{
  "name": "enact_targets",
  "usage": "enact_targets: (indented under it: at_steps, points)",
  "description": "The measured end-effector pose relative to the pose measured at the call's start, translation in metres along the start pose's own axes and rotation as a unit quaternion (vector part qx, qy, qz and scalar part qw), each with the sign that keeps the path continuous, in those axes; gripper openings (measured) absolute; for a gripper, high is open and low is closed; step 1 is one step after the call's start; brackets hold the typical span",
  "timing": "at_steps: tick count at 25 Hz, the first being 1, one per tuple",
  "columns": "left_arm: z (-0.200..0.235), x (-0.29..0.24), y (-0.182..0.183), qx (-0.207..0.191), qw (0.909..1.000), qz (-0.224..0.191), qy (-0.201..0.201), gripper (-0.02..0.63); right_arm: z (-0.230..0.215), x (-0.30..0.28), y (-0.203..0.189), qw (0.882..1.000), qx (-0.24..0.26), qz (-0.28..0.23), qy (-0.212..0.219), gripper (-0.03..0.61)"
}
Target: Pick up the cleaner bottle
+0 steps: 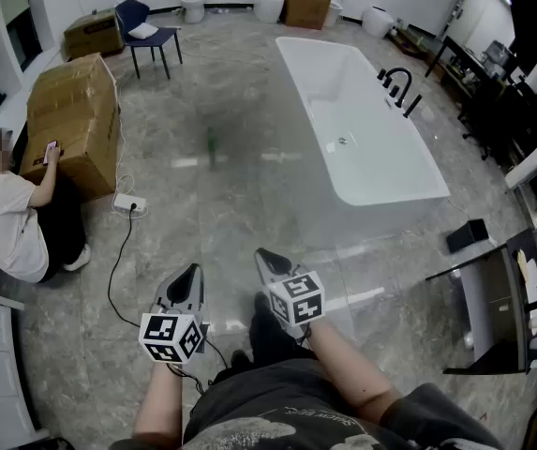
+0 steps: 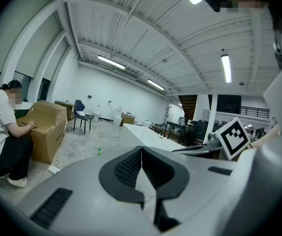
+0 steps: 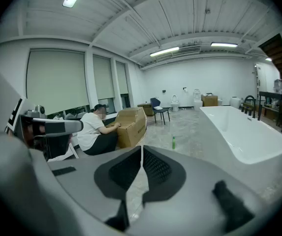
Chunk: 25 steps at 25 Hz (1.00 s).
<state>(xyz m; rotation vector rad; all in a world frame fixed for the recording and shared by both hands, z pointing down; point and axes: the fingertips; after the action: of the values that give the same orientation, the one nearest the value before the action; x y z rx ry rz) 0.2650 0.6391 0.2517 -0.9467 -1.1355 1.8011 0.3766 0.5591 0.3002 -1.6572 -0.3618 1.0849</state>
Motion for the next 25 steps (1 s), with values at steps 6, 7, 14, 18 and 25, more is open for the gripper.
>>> enact_targets:
  at_steps: [6, 7, 14, 18, 25]
  points:
    - [-0.005, 0.006, 0.011, -0.013, 0.9999, -0.003, -0.006, 0.015, 0.008, 0.007, 0.011, 1.000, 0.003, -0.010, -0.001, 0.034]
    - [-0.005, 0.007, 0.011, -0.012, 0.9999, -0.004, -0.006, 0.015, 0.009, 0.007, 0.011, 1.000, 0.004, -0.011, -0.001, 0.034]
    - [0.001, 0.014, 0.007, -0.007, 1.0000, -0.003, 0.000, 0.015, 0.015, -0.002, 0.008, 1.000, -0.005, -0.008, 0.007, 0.032]
    - [0.012, 0.014, -0.002, 0.008, 0.9999, 0.003, 0.010, 0.015, 0.014, -0.009, 0.011, 0.999, -0.035, -0.016, 0.021, 0.034]
    - [0.065, -0.031, 0.009, 0.012, 0.9996, 0.011, 0.023, 0.015, -0.017, -0.086, 0.027, 0.998, -0.053, -0.014, 0.019, 0.035]
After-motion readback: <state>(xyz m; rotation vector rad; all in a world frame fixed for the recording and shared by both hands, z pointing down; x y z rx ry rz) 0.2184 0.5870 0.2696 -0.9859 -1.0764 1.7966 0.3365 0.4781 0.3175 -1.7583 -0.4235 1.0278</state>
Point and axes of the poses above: the fingertips, and each gripper's own axes: x backward along the fingers, z to its left, y out of its top, and after that the axes turned 15 degrees about -y, right-handed
